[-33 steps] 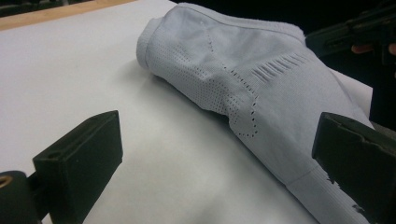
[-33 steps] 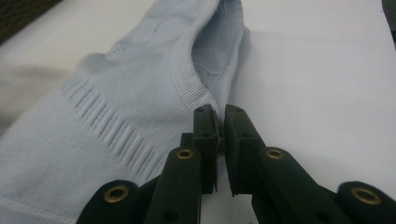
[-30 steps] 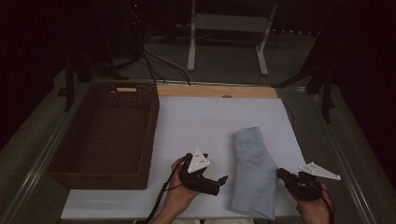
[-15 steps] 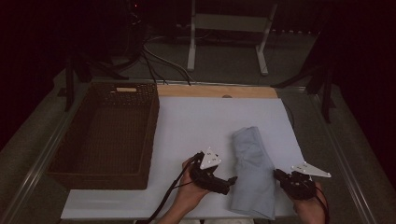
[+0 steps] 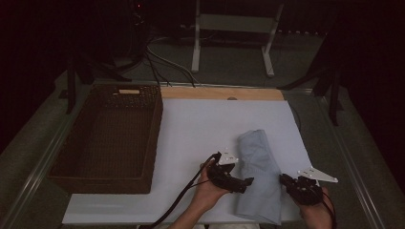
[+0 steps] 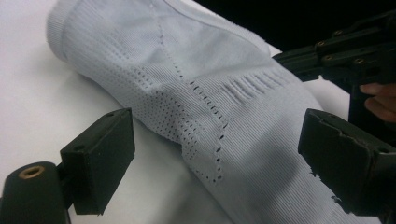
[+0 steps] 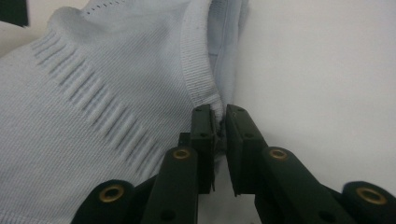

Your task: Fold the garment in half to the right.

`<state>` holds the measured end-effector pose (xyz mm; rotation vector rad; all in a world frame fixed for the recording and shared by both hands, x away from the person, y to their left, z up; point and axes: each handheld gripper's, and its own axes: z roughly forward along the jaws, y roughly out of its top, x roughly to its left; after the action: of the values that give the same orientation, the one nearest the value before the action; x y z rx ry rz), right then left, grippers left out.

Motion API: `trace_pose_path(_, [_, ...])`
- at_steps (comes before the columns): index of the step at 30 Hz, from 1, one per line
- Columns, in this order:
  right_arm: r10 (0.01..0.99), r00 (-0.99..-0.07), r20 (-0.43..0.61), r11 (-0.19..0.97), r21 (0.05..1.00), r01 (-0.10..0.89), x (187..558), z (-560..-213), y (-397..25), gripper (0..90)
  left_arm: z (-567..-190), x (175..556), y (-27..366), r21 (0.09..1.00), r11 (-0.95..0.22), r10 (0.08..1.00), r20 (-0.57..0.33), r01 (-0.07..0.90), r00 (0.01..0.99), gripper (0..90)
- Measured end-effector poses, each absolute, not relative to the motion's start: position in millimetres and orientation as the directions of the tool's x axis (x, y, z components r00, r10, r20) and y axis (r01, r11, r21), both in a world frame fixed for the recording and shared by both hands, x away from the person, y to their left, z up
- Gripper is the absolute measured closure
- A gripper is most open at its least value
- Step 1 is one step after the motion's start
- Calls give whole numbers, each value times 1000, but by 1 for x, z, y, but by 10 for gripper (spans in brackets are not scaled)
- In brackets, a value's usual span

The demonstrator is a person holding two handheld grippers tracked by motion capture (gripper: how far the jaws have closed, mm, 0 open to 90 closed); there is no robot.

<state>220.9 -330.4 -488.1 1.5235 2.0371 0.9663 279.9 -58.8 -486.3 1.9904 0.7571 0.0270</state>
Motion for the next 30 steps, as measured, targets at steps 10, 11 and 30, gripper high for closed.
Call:
trace_pose_path(10, [950,-306,66,162,732,661,220,-490,-331,779,-497,280,-69,757,-385,517,-298,528,803,175])
trace_pose_path(11, [951,-302,63,161,733,661,220,-490,-331,759,-498,279,-69,759,-386,515,-293,524,805,196])
trace_pose_path(30, [958,-265,107,119,694,710,214,-491,-329,534,-506,281,-71,725,-408,497,-333,555,801,374])
